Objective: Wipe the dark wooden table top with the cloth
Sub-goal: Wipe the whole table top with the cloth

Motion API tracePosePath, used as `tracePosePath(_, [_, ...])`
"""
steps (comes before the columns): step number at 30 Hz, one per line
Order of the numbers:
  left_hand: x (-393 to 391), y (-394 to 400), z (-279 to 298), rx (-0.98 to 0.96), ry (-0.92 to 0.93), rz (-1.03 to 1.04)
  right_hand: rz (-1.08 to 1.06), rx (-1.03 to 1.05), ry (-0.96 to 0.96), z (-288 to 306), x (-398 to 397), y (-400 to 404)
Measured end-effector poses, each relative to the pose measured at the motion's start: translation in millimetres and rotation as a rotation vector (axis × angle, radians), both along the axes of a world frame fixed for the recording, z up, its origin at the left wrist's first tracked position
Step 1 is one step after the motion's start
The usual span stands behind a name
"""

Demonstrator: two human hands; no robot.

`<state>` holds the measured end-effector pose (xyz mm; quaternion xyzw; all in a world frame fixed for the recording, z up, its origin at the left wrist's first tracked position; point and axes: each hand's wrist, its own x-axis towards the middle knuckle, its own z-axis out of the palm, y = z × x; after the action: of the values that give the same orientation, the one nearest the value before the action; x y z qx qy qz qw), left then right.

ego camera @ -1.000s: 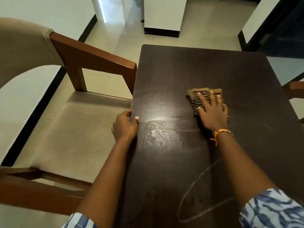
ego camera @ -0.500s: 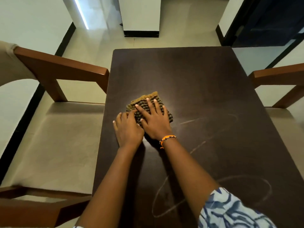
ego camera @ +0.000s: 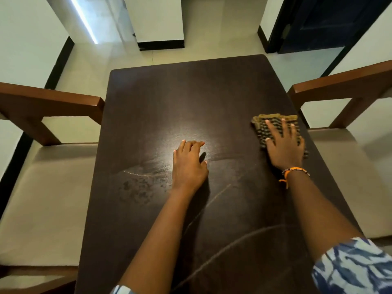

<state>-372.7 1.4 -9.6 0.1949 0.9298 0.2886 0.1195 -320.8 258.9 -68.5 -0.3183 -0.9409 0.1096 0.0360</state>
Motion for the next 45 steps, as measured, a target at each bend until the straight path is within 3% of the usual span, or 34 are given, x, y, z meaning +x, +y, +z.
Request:
tracePosePath(6, [0,-8,-3,0.012,0.020,0.011,-0.131,-0.048,-0.017,5,-17,-32])
tracePosePath(12, [-4,-11,0,-0.005,0.019,0.071,0.345,-0.030,0.010,3,-61,-145])
tracePosePath(17, [-4,10,4,-0.001,0.054,0.068,0.548,-0.021,0.028,-2,-60,-118])
tracePosePath(29, [25,92,-11,0.007,0.029,-0.039,0.085,0.024,-0.005,-1,-11,67])
tracePosePath(35, [32,90,-13,-0.021,0.020,-0.024,0.104,-0.044,-0.033,5,-8,70])
tracePosePath(42, [42,69,-13,-0.034,-0.036,-0.103,0.042,-0.006,-0.010,2,86,32])
tracePosePath(45, [45,56,-10,-0.022,-0.051,-0.096,0.053,0.021,-0.064,8,90,32])
